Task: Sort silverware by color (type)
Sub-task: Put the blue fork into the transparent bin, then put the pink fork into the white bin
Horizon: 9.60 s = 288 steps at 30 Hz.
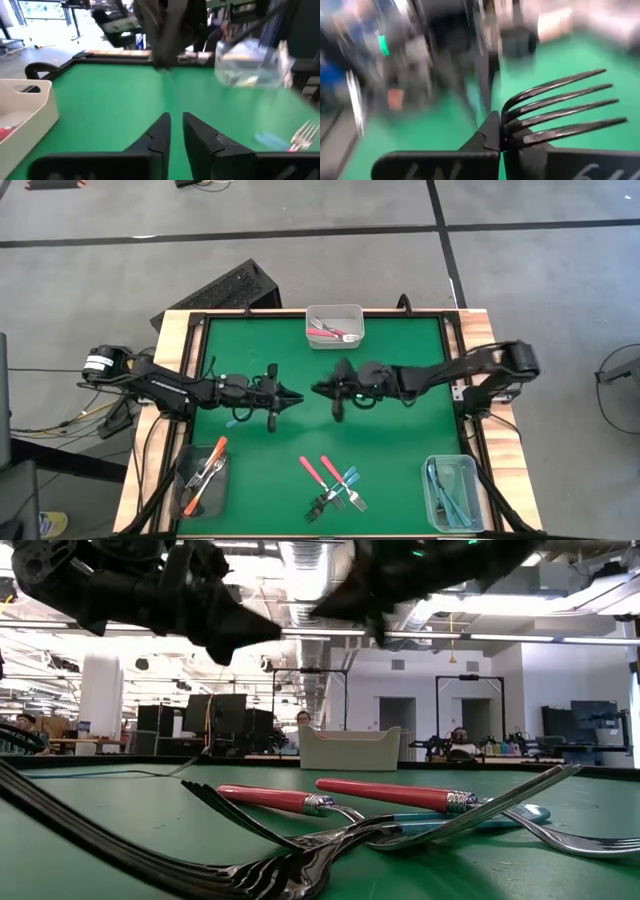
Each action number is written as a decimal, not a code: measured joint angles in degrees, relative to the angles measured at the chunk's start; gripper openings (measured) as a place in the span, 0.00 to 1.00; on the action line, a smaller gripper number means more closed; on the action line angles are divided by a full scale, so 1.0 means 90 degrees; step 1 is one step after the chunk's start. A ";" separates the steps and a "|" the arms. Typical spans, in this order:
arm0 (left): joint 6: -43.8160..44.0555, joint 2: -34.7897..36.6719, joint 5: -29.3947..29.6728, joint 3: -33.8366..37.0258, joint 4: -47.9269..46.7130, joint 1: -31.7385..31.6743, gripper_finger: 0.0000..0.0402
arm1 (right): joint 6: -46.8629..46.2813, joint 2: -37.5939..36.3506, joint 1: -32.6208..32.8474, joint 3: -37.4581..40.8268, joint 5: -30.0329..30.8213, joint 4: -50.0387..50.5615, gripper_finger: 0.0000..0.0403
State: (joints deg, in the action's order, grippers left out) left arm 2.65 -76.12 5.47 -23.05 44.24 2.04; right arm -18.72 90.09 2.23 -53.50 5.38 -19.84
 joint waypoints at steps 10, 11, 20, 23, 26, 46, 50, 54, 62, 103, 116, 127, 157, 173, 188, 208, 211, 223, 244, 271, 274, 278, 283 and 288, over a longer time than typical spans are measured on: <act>-0.1021 -0.0015 0.1309 -0.0007 -0.0575 -0.0152 0.24 | -0.2260 -0.1029 0.0778 -0.1513 -0.0114 0.6882 0.03; -0.1092 -0.0012 0.1339 -0.0007 -0.0600 -0.0201 0.24 | -0.2571 -0.1033 0.0926 -0.1581 -0.0100 0.7447 0.03; -0.1735 -0.0012 0.1399 -0.0010 -0.0696 -0.0702 0.24 | -0.5916 -0.1270 0.2647 -0.1727 -0.0991 0.9706 0.04; -0.1755 -0.0012 0.1397 -0.0010 -0.0694 -0.0901 0.24 | -0.7022 -0.1321 0.3371 -0.1714 -0.1523 0.9990 0.04; -0.1727 -0.0012 0.1398 -0.0010 -0.0695 -0.1077 0.24 | -0.7950 -0.1332 0.4029 -0.1717 -0.1807 0.9963 0.04; -0.0803 0.0121 0.1461 -0.0010 -0.0804 -0.1060 0.24 | -0.8946 -0.0787 0.5310 -0.1712 -0.0028 1.0622 0.31; -0.0045 0.0586 0.1468 -0.0249 -0.2395 -0.0789 0.24 | -0.7563 -0.0790 0.4761 -0.1712 0.2272 1.0589 0.33; 0.0898 0.1162 0.1595 -0.0799 -0.5174 -0.0495 0.24 | -0.7039 -0.0790 0.3927 -0.1713 0.3493 1.1032 0.33; 0.2815 0.1384 0.0962 -0.1040 -0.8152 -0.0148 0.24 | -0.5442 -0.0790 0.2402 -0.0976 0.4052 0.9903 0.33; 0.0648 0.0102 0.0797 -0.0711 -0.2593 0.0692 0.00 | -0.0677 0.0705 0.0472 0.0154 0.0399 0.0293 0.31; 0.0161 0.0121 0.1210 -0.0711 -0.1509 0.0617 0.00 | -0.0140 0.1296 0.0373 0.0143 0.1167 -0.2407 0.42; 0.0283 0.0121 0.1554 -0.0711 -0.1195 0.0629 0.00 | 0.0568 0.1296 0.0368 0.0105 0.1800 -0.3309 0.27; -0.1729 0.0131 0.1894 -0.0714 -0.1800 0.0301 0.13 | -0.4828 -0.1386 0.2174 -0.1552 -0.1069 0.8584 0.04; -0.1838 0.0129 0.1890 -0.0714 -0.1791 -0.0821 0.13 | -1.0051 -0.1126 0.5115 -0.1285 -0.1758 0.9154 0.12; -0.1336 0.0129 0.1789 -0.0714 -0.1856 -0.0865 0.13 | -0.8167 -0.0823 0.4552 -0.1282 0.0209 0.8994 0.39; 0.0125 0.0448 0.1834 -0.0716 -0.3067 0.0732 0.13 | -0.3402 0.1581 0.2714 -0.1436 0.0749 0.4340 0.43; 0.0121 0.0697 0.2069 -0.0716 -0.3202 0.1039 0.13 | -0.3072 0.1935 0.2755 -0.1661 0.0746 0.4045 0.46; 0.0223 0.1698 0.2830 -0.0716 -0.3823 0.1531 0.13 | -0.3143 0.3115 0.2671 -0.2777 0.0934 0.5319 0.52; 0.0631 0.1367 0.3589 -0.0716 -0.4485 0.1494 0.13 | -0.3357 0.2299 0.2672 -0.2788 0.1862 0.6195 0.54; 0.1356 0.1360 0.3673 -0.0716 -0.4277 0.1472 0.13 | -0.2773 0.2275 0.1955 -0.2728 0.2521 0.5960 0.13; 0.1356 0.1360 0.3640 -0.0716 -0.4259 0.1472 0.13 | -0.2345 0.1915 0.1775 -0.2560 0.2893 0.5728 0.13; 0.1391 0.1360 0.3643 -0.0716 -0.4340 0.1472 0.13 | -0.1471 0.1340 0.1357 -0.2076 0.3061 0.5591 0.13; 0.1404 0.1360 0.3695 -0.0716 -0.4439 0.1454 0.13 | 0.0812 0.0865 0.0490 -0.1691 0.3046 0.5214 0.13; 0.1443 0.1360 0.3818 -0.0716 -0.4510 0.1299 0.13 | 0.2966 0.0667 -0.0693 -0.1690 0.2179 0.3633 0.13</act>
State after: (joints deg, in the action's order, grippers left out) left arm 15.63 -63.88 39.84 -29.50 3.65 13.73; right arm 7.98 96.09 -4.01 -68.71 24.99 12.86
